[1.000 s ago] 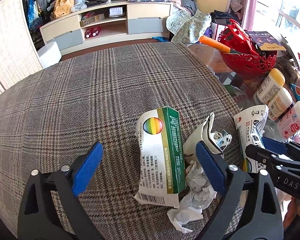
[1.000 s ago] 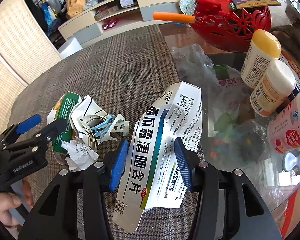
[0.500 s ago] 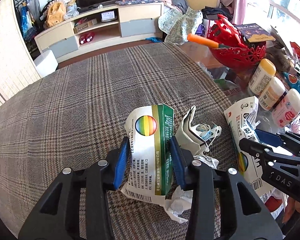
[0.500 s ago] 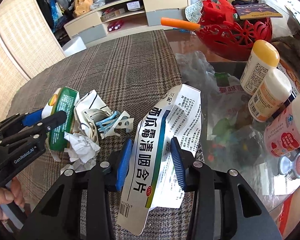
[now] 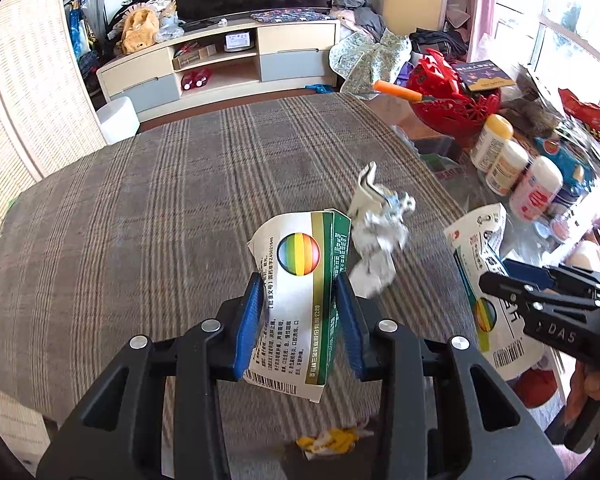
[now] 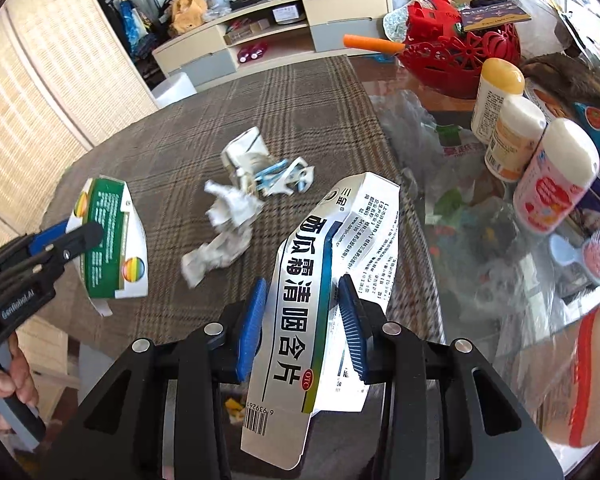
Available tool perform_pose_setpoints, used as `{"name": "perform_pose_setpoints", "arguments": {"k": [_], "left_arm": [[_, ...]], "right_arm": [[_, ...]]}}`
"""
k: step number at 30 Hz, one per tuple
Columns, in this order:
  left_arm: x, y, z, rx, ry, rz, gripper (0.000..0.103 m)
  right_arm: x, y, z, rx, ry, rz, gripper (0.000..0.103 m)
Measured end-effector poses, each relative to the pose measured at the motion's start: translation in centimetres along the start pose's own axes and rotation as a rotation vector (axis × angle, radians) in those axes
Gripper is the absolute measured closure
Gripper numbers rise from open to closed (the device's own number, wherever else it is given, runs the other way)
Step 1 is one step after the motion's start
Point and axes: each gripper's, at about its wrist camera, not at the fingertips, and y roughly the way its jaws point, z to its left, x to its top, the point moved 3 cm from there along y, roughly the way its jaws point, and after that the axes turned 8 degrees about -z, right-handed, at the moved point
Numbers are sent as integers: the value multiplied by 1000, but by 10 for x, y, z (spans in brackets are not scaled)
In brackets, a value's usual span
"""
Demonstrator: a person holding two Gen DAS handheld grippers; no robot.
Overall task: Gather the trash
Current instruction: 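Lift both medicine boxes and carry them over the black bin, then open both tools to drop the boxes into the bin and withdraw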
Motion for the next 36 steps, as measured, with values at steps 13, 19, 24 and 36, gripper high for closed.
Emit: {"name": "perform_pose_setpoints", "arguments": {"k": [13, 19, 24, 36], "left_arm": [[-123, -84, 10, -23, -96, 37, 69], [-182, -73, 4, -60, -155, 99, 70], [-212, -53, 1, -70, -164, 143, 70], [-252, 8, -2, -123, -201, 248, 71]], "right_arm": [[-95, -55, 50, 109, -40, 31, 65], [-145, -39, 57, 137, -27, 98, 65], [-175, -11, 53, 152, -1, 161, 65], [-190, 48, 49, 128, 18, 233, 64]]}}
